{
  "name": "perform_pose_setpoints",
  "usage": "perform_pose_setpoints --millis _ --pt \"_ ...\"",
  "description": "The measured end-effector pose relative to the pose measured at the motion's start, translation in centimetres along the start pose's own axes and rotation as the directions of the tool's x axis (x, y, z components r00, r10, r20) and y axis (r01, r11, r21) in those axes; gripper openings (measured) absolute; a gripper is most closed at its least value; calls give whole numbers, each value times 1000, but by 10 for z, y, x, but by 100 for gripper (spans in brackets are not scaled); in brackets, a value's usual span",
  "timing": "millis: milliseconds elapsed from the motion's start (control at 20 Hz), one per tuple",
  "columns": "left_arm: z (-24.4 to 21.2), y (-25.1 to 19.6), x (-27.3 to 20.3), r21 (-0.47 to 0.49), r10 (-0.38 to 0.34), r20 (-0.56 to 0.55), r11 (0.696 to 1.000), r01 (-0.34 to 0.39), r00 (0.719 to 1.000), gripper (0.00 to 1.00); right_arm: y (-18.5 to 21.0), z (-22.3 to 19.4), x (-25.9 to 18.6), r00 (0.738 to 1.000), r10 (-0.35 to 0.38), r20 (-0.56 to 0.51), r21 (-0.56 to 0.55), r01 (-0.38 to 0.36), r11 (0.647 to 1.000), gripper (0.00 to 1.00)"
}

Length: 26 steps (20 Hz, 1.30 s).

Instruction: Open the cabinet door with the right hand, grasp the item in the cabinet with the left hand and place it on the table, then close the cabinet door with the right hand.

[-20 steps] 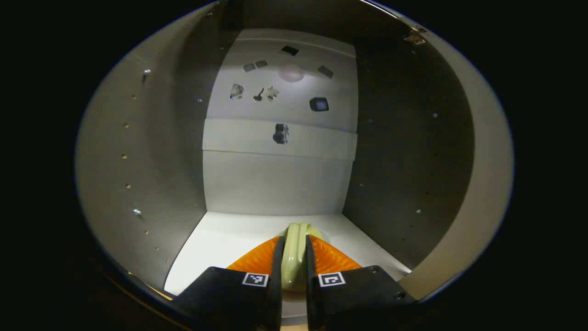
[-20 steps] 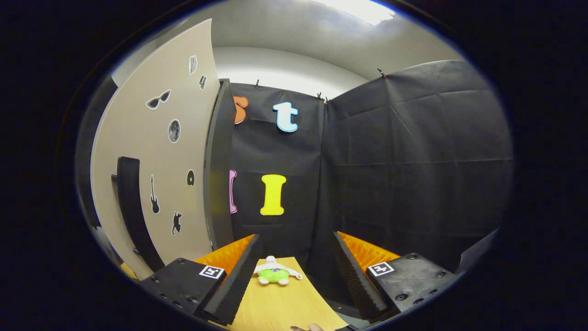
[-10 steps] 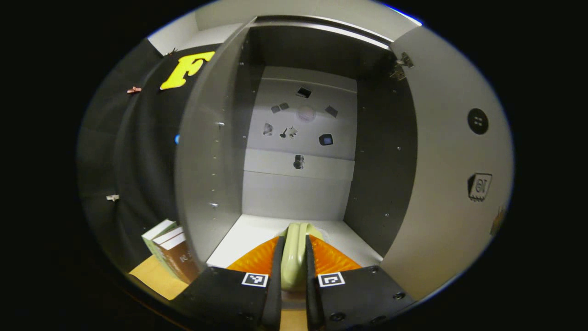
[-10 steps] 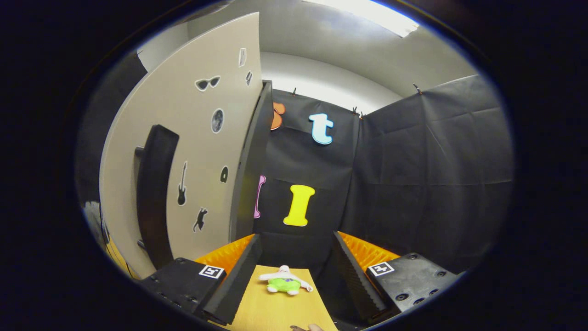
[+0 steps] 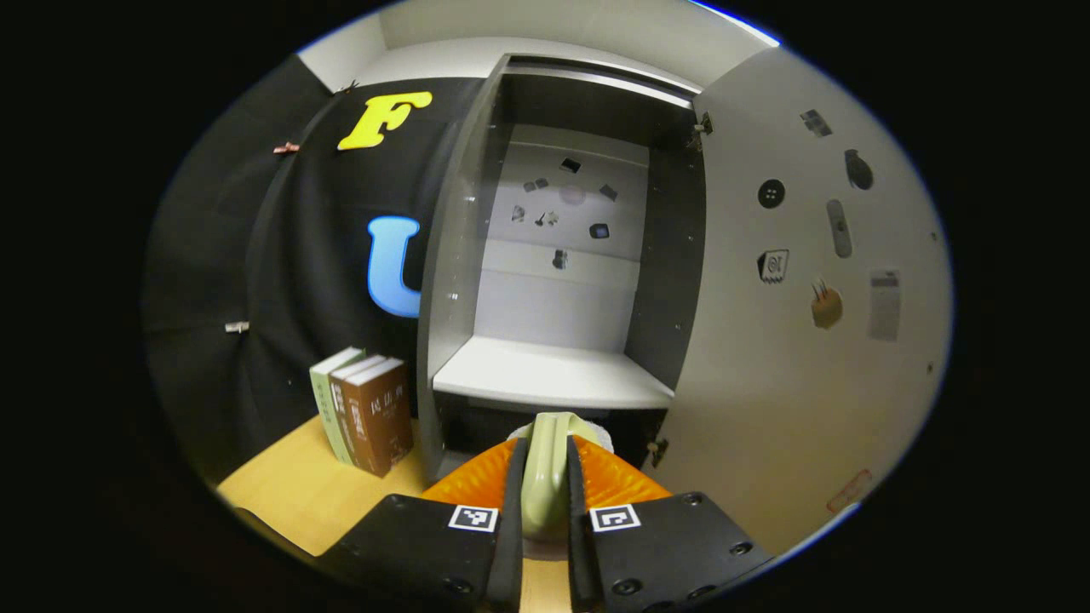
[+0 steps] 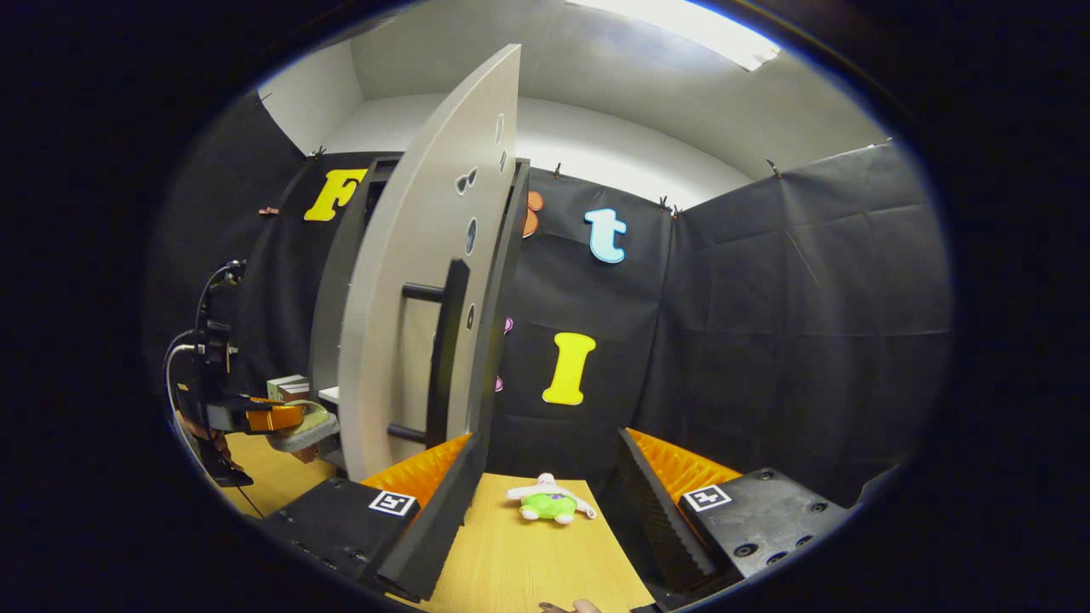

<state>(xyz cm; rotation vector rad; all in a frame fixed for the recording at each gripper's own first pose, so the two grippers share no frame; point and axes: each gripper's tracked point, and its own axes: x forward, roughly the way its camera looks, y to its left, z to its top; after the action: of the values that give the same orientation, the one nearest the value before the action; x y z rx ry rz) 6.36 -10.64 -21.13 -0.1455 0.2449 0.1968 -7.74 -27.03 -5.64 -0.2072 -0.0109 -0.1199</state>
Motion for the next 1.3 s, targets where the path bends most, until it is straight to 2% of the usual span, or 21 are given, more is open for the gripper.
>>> perform_pose_setpoints --millis 200,300,400,450,500,550,650,750,800,1000,1050,1300 --pt "-71 6 -36 -2 -1 -56 1000 1 998 25 -2 -10 -36 1000 -17 -24 -24 16 1000 97" --pt "-112 5 -54 -41 4 -81 999 -7 997 25 -4 -14 -46 999 -29 -26 -23 28 999 97" --pt "-145 5 -61 -42 22 -103 999 -27 994 27 -8 -23 -47 998 -40 -39 -16 40 999 98" --pt "-160 5 -62 -31 31 -102 999 -35 994 24 -11 -29 -46 998 -47 -48 -11 46 999 98" --pt "-174 6 -62 -19 45 -100 999 -47 994 27 -12 -35 -43 997 -50 -57 -4 49 999 97" --pt "-191 8 -61 -13 62 -108 998 -63 992 25 -10 -39 -40 997 -37 -61 6 38 999 94" --pt "-221 8 -57 -31 79 -115 996 -83 990 24 0 -45 -30 998 22 -54 23 -20 1000 98" --pt "-254 8 -55 -13 108 -153 994 -111 982 28 2 -63 -20 995 72 -74 11 -71 997 98" --pt "-269 9 -55 3 123 -168 992 -124 978 27 0 -74 -18 992 90 -92 0 -90 996 98" --pt "-311 12 -64 -18 168 -226 984 -176 959 28 5 -91 -7 980 159 -117 -22 -162 987 98" --pt "-316 12 -66 -26 171 -236 983 -182 957 31 3 -95 -6 979 166 -122 -28 -170 985 98" --pt "-321 8 -66 12 147 -246 989 -149 958 33 -4 -95 -6 980 163 -117 -19 -166 986 98"
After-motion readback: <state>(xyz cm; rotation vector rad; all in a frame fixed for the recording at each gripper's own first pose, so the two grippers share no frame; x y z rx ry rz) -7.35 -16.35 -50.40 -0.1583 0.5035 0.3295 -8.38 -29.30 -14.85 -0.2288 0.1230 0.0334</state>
